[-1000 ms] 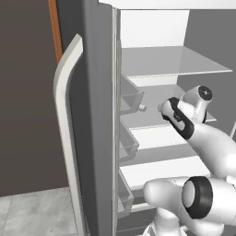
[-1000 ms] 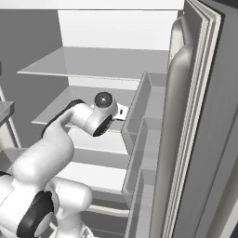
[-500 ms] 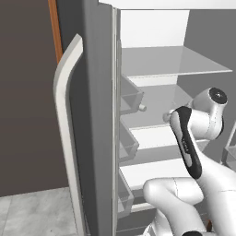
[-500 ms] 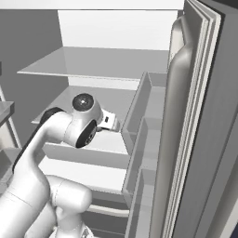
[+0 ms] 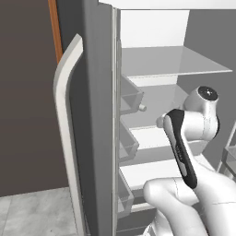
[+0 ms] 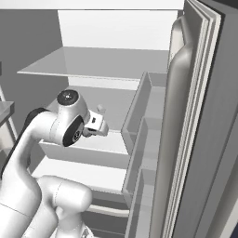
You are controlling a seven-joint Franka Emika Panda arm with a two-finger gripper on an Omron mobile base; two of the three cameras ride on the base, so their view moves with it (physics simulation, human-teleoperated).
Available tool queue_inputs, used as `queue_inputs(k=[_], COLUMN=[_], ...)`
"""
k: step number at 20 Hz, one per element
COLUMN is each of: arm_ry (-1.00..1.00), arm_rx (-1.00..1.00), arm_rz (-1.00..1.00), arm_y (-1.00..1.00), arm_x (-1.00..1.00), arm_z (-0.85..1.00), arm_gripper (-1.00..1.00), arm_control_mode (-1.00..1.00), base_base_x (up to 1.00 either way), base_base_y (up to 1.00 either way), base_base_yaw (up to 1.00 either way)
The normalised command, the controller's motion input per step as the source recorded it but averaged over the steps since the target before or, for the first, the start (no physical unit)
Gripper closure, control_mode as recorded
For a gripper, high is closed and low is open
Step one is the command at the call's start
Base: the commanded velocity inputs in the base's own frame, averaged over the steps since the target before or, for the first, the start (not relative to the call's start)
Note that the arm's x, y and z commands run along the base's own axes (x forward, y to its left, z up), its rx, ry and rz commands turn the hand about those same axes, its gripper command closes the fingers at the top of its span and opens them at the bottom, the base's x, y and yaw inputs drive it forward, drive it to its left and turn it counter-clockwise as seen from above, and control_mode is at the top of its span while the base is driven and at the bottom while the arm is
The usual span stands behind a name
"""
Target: Pick the egg and butter from the fridge and place them by the bowl for mixing.
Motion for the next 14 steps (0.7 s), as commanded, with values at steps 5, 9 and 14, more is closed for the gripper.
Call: queue_inputs(k=[5, 9, 14], arm_ry=[0.16, 0.21, 0.08], arm_rx=[0.00, -0.01, 0.00], arm_rz=[0.00, 0.00, 0.00], arm_y=[0.05, 0.07, 0.00], arm_x=[-0.52, -0.79, -0.93], arm_z=[0.51, 0.44, 0.30], arm_gripper=[1.00, 1.00, 1.00], arm_control_mode=[-1.00, -1.00, -1.00], base_base_x=[0.00, 0.00, 0.00], base_base_y=[0.00, 0.00, 0.00], base_base_yaw=[0.00, 0.00, 0.00])
